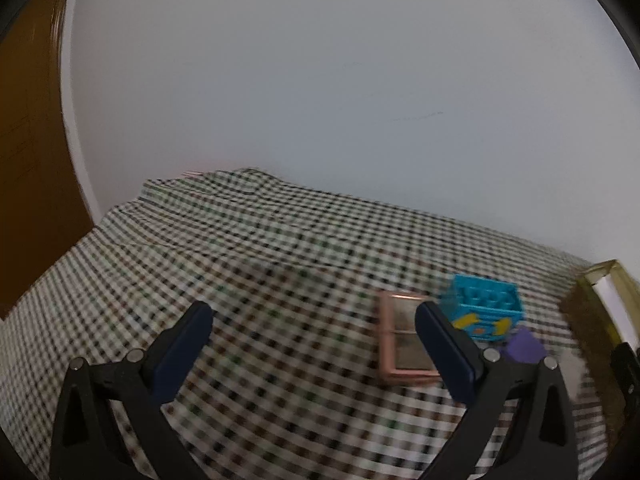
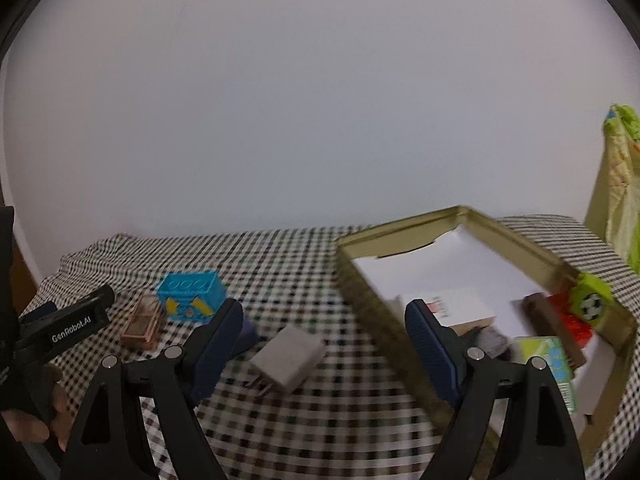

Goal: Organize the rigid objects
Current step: 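Grasp the white plug adapter with the right gripper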

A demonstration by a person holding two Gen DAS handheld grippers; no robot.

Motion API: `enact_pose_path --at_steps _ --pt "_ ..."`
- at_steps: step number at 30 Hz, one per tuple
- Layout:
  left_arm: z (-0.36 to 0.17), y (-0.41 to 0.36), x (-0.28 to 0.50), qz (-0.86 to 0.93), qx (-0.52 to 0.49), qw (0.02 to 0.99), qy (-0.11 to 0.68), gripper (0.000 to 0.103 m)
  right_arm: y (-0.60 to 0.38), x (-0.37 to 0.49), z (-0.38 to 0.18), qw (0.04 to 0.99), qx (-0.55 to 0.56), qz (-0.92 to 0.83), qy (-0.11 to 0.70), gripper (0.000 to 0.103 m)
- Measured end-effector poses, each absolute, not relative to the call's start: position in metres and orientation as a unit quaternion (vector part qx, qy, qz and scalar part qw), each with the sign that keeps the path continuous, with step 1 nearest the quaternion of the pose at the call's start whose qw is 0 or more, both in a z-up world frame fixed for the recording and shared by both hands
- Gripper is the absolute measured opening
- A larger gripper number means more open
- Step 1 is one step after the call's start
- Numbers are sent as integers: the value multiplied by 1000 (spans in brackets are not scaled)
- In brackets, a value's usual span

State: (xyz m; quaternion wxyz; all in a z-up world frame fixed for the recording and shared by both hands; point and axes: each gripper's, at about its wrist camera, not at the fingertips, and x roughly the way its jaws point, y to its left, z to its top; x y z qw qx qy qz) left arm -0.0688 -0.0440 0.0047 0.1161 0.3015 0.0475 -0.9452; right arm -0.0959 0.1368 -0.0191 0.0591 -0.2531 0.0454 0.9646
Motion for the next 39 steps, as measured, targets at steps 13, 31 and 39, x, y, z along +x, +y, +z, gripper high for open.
enact_pose_path --at_steps 13,31,39 --pt "2 -73 -82 -934 316 155 62 102 124 -139 -46 89 -369 924 47 81" --pt "-15 -38 -93 -928 369 39 37 102 133 -156 -65 60 -423 902 58 58" --pt "-25 -14 -113 -915 402 1 16 102 129 -124 -40 85 -335 938 27 58"
